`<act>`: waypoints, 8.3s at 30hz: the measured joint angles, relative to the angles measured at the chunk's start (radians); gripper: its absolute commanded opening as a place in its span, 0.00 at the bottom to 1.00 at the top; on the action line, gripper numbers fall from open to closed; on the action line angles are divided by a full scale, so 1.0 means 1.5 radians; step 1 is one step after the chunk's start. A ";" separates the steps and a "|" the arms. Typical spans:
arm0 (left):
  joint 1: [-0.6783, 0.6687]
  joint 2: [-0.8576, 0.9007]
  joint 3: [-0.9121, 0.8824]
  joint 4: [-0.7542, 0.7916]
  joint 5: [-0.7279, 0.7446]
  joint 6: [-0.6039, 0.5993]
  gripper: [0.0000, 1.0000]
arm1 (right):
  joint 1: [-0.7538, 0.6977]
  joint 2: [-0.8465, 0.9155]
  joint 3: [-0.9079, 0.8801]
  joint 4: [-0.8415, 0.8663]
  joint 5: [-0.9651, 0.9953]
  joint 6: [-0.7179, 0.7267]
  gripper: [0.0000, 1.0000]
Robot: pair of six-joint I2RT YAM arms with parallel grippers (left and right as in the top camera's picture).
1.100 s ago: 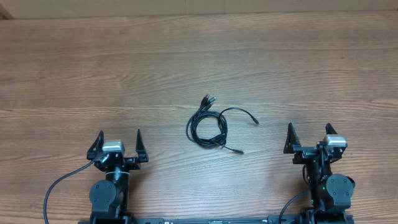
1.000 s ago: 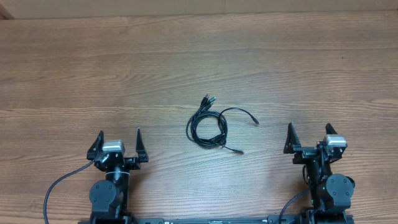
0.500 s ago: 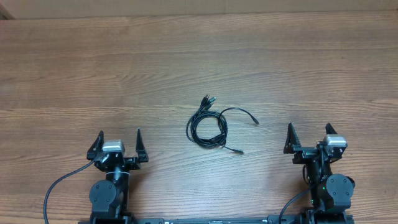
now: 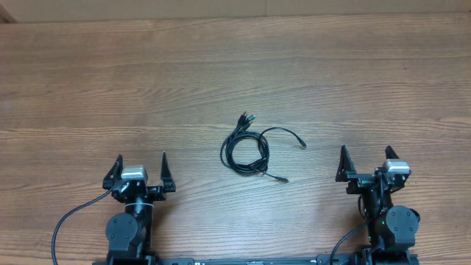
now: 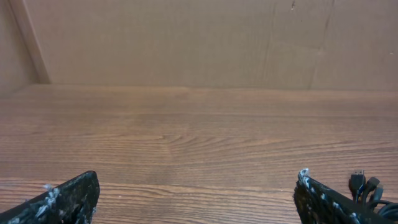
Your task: Untangle cables
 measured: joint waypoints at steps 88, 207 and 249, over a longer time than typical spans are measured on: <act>0.000 0.000 0.001 0.076 0.066 0.002 1.00 | 0.000 0.001 0.000 0.025 -0.001 0.000 1.00; -0.244 1.080 0.806 -0.492 0.224 -0.026 1.00 | 0.000 0.366 0.831 -0.529 -0.542 0.151 1.00; -0.270 1.290 0.805 -0.312 0.264 0.068 0.36 | 0.000 0.366 0.859 -0.499 -0.664 0.146 1.00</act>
